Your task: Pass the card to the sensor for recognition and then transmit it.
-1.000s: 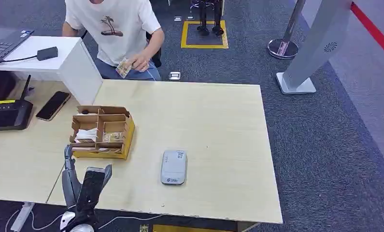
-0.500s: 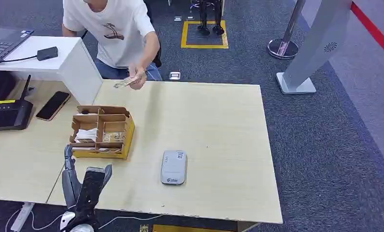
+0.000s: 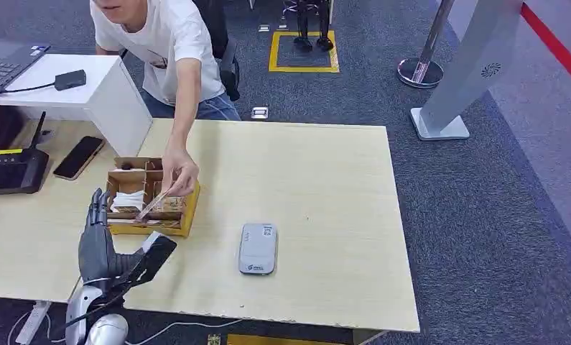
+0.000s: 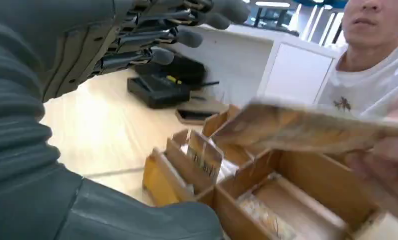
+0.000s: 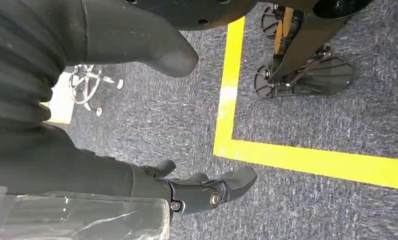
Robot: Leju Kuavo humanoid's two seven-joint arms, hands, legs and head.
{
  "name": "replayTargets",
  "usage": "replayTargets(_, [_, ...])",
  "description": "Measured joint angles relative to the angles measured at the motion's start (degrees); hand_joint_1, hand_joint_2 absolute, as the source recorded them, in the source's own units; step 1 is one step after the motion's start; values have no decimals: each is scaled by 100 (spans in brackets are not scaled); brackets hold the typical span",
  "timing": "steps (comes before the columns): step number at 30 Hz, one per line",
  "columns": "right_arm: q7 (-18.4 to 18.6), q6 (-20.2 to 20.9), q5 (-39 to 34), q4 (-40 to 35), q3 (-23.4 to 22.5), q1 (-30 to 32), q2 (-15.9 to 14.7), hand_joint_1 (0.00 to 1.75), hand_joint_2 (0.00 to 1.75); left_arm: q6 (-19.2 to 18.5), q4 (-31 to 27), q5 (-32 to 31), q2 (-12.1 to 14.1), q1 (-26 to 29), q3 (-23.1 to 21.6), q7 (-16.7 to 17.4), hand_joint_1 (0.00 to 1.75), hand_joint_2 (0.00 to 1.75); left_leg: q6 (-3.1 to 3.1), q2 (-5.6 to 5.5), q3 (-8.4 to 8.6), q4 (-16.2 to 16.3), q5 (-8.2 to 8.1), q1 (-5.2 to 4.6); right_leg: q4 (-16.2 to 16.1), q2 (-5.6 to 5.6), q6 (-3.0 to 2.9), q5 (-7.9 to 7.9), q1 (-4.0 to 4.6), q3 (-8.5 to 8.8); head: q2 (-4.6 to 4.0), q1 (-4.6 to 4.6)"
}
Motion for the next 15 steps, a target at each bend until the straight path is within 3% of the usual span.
replayTargets(10, [0, 2, 2, 0, 0, -9, -9, 0, 175, -102, 114, -167, 238, -158, 0, 82, 0, 175, 2, -2, -1, 1, -2, -6, -3, 1, 5, -3, -2, -2, 0, 0])
replayTargets(12, [15, 41, 20, 0, 0, -9, -9, 0, 175, -510, 172, -889, 353, -293, -17, 567, 0, 175, 2, -2, -3, 2, -2, -4, -3, 0, 5, -3, -2, -6, 0, 2])
replayTargets(15, [53, 98, 48, 0, 4, -22, -11, 0, 175, -1406, 552, -2086, 773, -928, -225, 1102, 0, 175, -2, -7, -4, 2, 6, 0, -2, -11, 0, 0, 0, -6, 0, -4])
